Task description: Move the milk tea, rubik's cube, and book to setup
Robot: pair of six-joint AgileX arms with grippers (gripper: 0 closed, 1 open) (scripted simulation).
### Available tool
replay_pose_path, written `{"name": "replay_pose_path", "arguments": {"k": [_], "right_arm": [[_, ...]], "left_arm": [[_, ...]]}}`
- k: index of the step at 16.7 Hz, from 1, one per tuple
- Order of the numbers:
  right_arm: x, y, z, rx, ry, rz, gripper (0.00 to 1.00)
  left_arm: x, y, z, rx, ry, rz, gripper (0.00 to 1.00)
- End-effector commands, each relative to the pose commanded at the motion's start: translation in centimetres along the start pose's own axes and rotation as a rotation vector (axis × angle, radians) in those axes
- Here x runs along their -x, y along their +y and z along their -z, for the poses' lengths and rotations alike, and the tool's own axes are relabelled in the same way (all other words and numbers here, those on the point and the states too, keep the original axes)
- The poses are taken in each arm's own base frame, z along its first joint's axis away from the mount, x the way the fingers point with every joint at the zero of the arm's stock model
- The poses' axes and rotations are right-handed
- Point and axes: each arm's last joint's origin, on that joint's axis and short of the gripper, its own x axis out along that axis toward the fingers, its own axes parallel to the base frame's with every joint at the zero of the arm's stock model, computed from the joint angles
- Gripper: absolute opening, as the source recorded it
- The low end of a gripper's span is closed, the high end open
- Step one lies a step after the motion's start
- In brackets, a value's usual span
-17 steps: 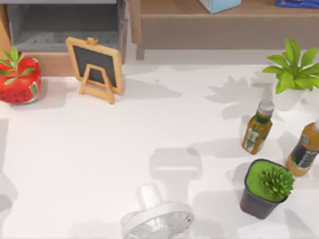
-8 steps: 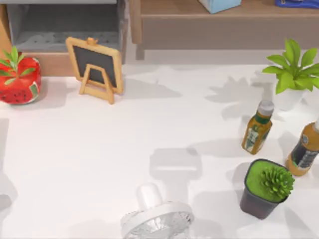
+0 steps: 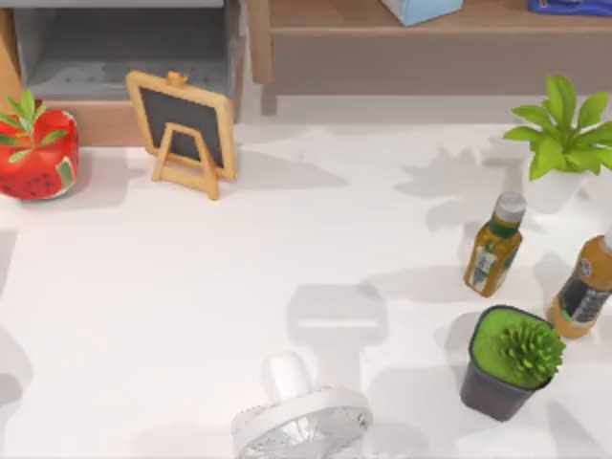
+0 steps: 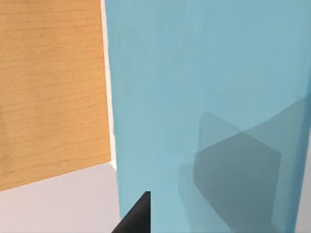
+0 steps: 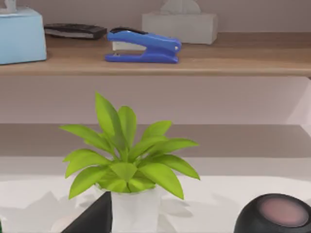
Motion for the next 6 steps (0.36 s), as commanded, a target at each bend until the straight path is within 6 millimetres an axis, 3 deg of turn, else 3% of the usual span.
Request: {"name": "replay_pose_path", "arguments": {"k": [6], "right_arm": [[0.00,0.00,0.00,0.000,0.000,0.000,1.00]], "left_arm": [[0.00,0.00,0.00,0.000,0.000,0.000,1.00]]}}
